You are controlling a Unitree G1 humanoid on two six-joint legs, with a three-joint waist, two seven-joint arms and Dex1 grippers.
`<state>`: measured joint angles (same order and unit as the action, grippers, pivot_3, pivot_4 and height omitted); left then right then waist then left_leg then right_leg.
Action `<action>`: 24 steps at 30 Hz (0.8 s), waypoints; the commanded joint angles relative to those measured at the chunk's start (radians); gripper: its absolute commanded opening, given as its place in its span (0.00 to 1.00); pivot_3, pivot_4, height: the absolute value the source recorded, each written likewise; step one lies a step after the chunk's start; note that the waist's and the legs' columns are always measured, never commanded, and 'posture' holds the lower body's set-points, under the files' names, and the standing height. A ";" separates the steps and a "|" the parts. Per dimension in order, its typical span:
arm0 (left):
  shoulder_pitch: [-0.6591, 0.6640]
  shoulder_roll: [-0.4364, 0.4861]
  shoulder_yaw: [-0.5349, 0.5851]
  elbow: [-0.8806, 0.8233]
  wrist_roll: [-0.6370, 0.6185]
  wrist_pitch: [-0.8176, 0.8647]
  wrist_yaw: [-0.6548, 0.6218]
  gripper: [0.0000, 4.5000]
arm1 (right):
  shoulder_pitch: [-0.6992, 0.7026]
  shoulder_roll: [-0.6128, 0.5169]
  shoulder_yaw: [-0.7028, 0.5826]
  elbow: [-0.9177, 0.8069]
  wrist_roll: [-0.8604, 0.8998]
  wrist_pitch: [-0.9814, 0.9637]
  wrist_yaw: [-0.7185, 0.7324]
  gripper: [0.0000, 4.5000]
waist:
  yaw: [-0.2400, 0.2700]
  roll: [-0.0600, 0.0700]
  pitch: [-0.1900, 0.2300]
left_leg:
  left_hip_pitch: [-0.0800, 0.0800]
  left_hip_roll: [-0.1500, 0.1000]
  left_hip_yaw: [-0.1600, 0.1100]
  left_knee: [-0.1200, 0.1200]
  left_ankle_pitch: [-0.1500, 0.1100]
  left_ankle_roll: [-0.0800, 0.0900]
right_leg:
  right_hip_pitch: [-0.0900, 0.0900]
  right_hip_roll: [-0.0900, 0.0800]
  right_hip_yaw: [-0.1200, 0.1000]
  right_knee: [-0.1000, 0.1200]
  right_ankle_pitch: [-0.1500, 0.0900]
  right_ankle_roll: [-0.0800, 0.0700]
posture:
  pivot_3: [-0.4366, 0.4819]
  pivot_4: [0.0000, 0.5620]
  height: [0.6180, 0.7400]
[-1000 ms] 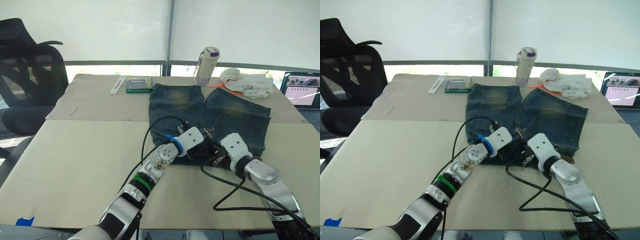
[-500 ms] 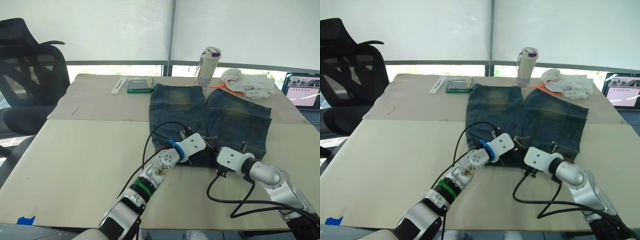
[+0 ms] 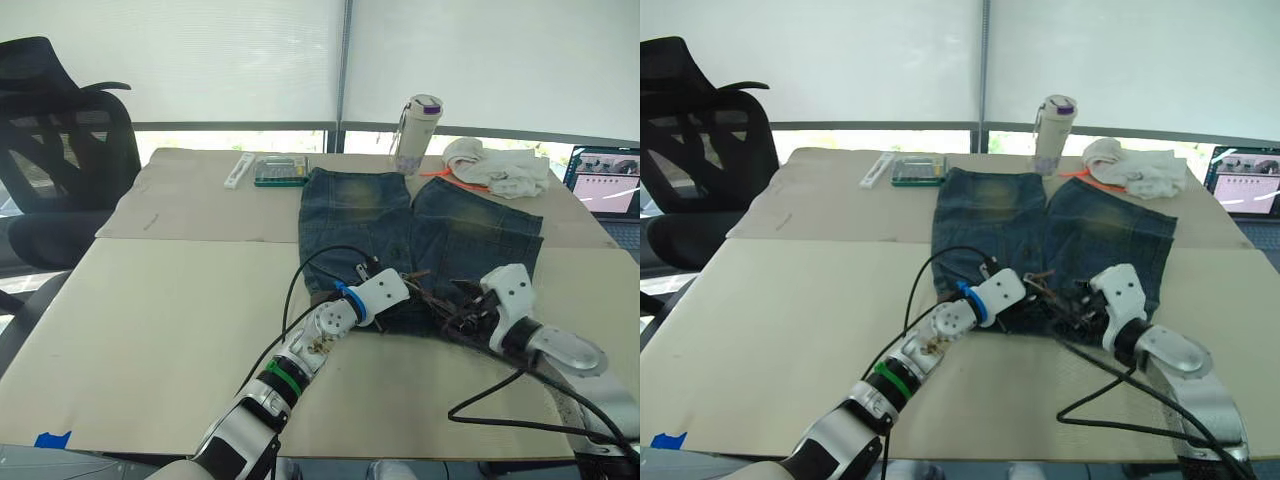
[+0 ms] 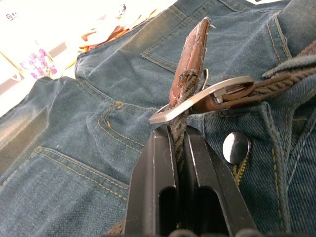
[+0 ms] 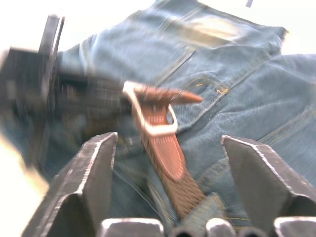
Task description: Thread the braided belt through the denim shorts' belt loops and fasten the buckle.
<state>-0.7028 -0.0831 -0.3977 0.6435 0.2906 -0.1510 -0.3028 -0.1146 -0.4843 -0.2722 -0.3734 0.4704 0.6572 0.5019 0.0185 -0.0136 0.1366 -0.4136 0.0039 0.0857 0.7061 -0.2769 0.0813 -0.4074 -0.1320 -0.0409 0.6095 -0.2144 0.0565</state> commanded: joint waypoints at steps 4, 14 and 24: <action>-0.007 -0.003 -0.018 -0.015 0.023 -0.052 0.019 0.00 | -0.181 0.289 -0.232 -0.019 0.389 0.358 -0.428 0.82 | 0.001 0.001 0.000 | -0.002 0.000 0.000 0.000 0.000 -0.001 | -0.003 -0.001 0.000 0.002 0.000 -0.001 | 0.48 0.27 0.97; -0.011 -0.002 -0.015 -0.007 0.026 -0.056 0.029 0.00 | -0.225 0.342 -0.270 0.022 0.521 0.418 -0.621 0.49 | -0.004 0.001 -0.001 | -0.004 -0.003 0.002 0.000 0.000 0.000 | -0.006 -0.001 0.000 0.003 0.000 0.000 | 0.48 0.27 0.97; -0.002 0.002 -0.004 -0.020 -0.022 -0.077 -0.038 0.08 | -0.216 0.320 -0.269 0.030 0.572 0.389 -0.665 0.00 | -0.007 0.001 -0.001 | -0.004 -0.003 0.002 0.000 0.000 0.000 | -0.006 0.000 0.000 0.003 0.000 0.000 | 0.48 0.27 0.97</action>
<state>-0.7021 -0.0764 -0.4026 0.6460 0.2869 -0.1809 -0.3221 -0.3264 -0.1500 -0.5227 -0.3285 1.0171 1.0765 -0.1518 0.0116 -0.0124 0.1360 -0.4172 0.0010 0.0875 0.7056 -0.2765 0.0812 -0.4130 -0.1324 -0.0405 0.6126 -0.2144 0.0565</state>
